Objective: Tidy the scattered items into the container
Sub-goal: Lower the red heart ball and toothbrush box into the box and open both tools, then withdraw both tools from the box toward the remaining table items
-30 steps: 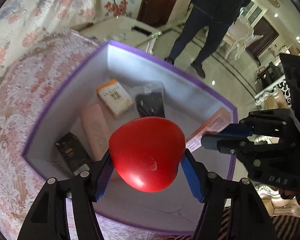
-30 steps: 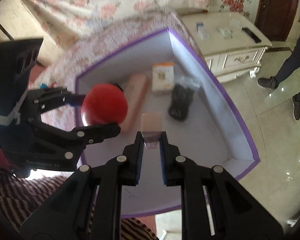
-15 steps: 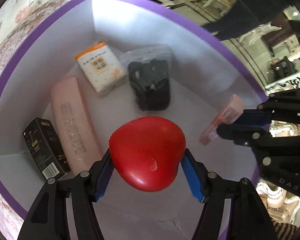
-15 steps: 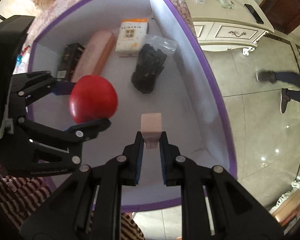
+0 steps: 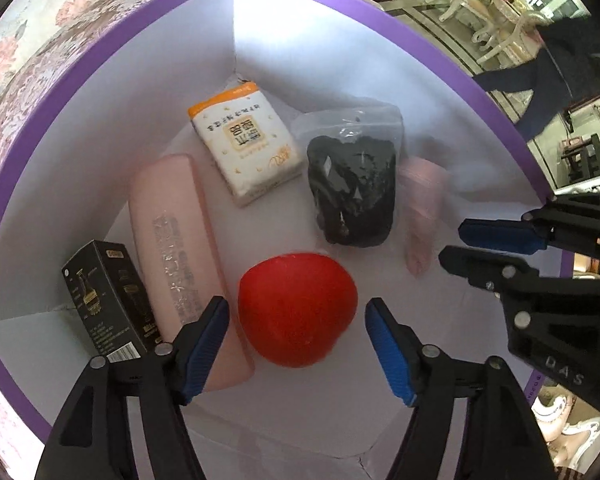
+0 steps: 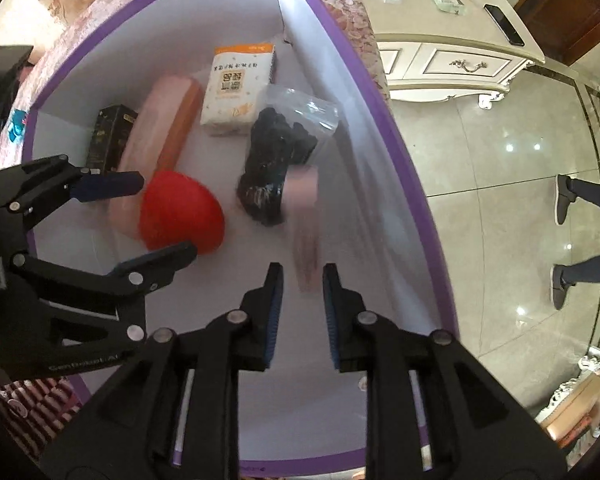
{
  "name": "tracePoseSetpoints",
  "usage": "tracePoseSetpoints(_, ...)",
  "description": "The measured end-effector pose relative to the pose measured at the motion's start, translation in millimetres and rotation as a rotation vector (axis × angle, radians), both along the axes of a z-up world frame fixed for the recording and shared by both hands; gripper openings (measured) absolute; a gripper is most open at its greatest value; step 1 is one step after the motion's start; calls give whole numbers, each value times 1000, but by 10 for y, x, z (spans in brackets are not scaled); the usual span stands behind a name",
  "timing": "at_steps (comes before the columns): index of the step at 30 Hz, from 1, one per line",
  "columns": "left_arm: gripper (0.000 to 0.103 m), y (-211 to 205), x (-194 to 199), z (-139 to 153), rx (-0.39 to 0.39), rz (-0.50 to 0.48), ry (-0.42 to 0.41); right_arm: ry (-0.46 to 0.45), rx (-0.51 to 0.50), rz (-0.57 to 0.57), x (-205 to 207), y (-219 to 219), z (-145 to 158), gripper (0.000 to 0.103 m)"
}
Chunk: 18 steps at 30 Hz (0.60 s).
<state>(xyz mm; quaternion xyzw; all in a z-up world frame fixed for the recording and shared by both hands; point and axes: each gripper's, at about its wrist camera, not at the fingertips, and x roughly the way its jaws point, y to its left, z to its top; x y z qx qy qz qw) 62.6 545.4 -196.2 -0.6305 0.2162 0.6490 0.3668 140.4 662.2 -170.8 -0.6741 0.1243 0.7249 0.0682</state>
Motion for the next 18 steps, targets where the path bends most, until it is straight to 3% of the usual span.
tracePoseSetpoints(10,81,-222,114,106,44,23,6,41,-3,-53,90,-82,90,42)
tracePoseSetpoints(18,81,-468,204,367,134,49,29,100,8,-86,101,-192,237,52)
